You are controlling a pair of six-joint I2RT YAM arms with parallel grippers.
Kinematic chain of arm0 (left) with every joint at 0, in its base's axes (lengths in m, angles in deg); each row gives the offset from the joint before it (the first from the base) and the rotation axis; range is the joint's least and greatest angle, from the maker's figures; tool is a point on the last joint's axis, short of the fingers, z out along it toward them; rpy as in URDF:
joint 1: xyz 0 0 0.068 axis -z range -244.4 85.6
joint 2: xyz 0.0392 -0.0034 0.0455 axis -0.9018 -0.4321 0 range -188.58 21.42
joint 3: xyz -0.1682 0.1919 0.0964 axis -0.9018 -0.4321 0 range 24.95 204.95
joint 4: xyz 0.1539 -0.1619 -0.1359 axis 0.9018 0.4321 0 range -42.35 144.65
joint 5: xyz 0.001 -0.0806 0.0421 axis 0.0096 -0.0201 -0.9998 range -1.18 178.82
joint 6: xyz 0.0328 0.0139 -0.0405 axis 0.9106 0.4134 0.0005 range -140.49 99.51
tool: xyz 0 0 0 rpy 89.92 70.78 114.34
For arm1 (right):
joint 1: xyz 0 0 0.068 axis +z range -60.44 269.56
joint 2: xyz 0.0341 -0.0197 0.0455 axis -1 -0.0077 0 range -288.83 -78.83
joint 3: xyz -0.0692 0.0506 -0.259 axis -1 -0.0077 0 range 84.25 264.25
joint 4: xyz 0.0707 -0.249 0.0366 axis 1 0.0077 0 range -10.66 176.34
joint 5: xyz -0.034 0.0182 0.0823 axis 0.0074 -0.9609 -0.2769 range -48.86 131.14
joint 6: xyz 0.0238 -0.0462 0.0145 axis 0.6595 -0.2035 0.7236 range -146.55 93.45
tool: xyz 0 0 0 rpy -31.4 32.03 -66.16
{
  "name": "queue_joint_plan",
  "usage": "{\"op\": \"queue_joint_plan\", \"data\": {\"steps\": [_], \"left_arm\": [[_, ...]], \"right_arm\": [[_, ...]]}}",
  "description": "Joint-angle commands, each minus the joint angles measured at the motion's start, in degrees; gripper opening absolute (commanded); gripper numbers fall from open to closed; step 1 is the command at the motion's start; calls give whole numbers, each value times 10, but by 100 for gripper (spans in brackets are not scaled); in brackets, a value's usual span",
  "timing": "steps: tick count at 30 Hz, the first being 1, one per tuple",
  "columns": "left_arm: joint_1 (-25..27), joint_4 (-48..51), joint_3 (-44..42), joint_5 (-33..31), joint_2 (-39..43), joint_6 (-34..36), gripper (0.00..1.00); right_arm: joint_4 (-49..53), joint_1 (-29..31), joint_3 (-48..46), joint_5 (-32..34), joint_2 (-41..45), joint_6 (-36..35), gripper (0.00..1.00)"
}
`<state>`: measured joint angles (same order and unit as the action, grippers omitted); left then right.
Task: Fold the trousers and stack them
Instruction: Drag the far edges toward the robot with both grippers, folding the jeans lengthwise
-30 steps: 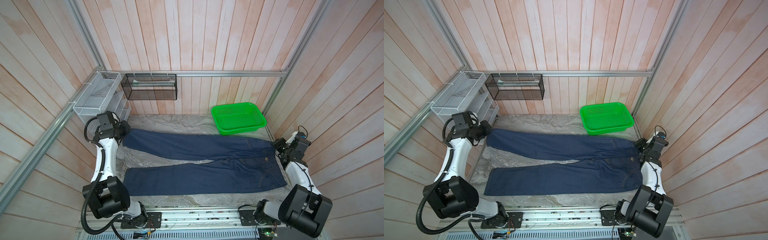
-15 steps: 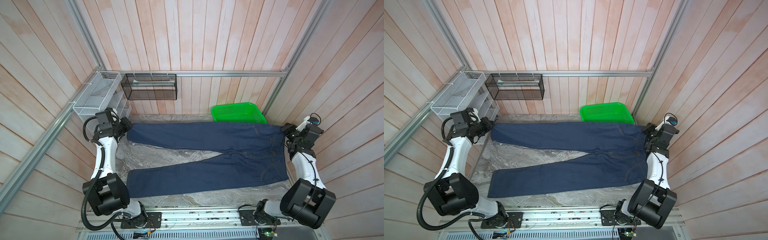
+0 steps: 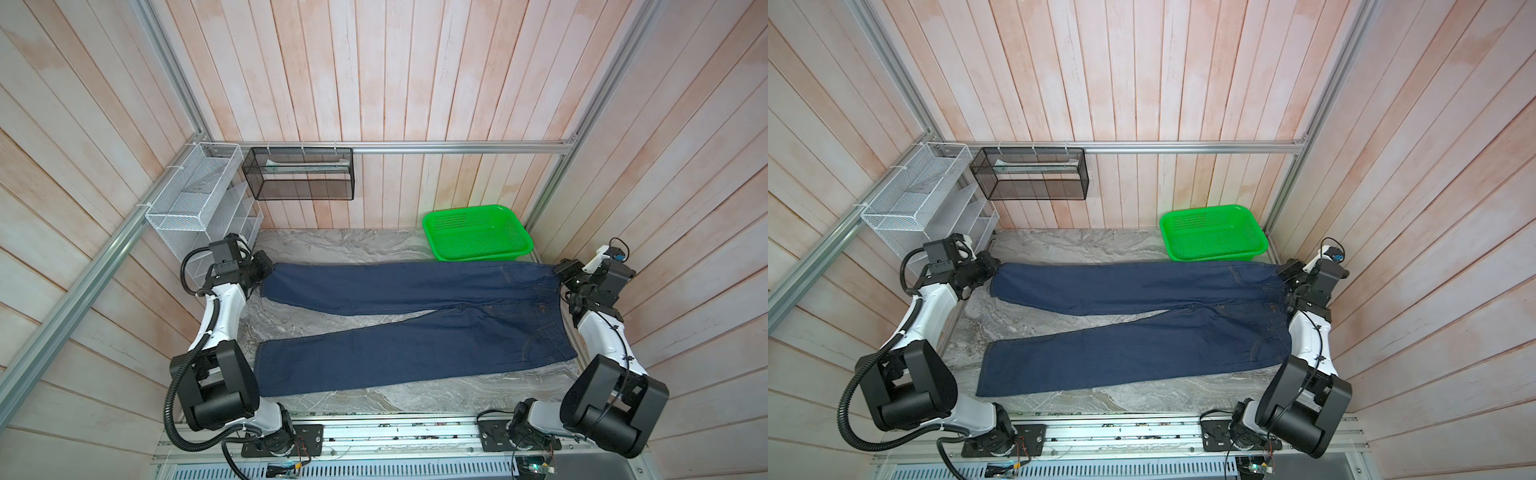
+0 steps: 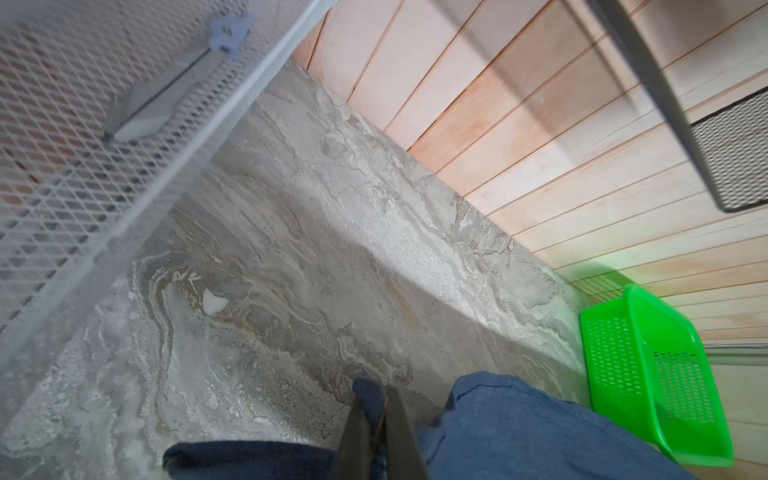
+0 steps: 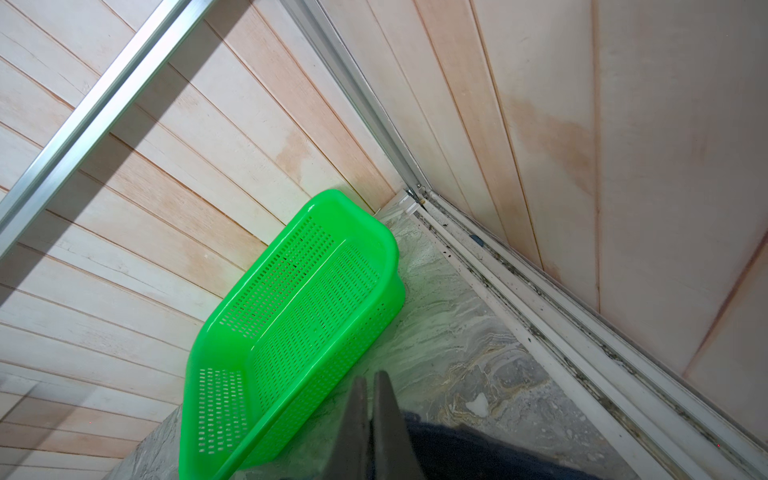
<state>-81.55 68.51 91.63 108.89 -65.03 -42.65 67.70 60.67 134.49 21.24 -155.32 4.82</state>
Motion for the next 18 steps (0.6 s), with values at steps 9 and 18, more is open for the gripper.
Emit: {"op": "queue_joint_plan", "data": {"steps": [9, 18], "left_arm": [[22, -27, 89, -27, 71, 38, 0], [13, -52, 10, -49, 235, 73, 0]], "right_arm": [[-28, -3, 44, -29, -5, 7, 0], [3, -19, -3, -23, 70, -44, 0]]}}
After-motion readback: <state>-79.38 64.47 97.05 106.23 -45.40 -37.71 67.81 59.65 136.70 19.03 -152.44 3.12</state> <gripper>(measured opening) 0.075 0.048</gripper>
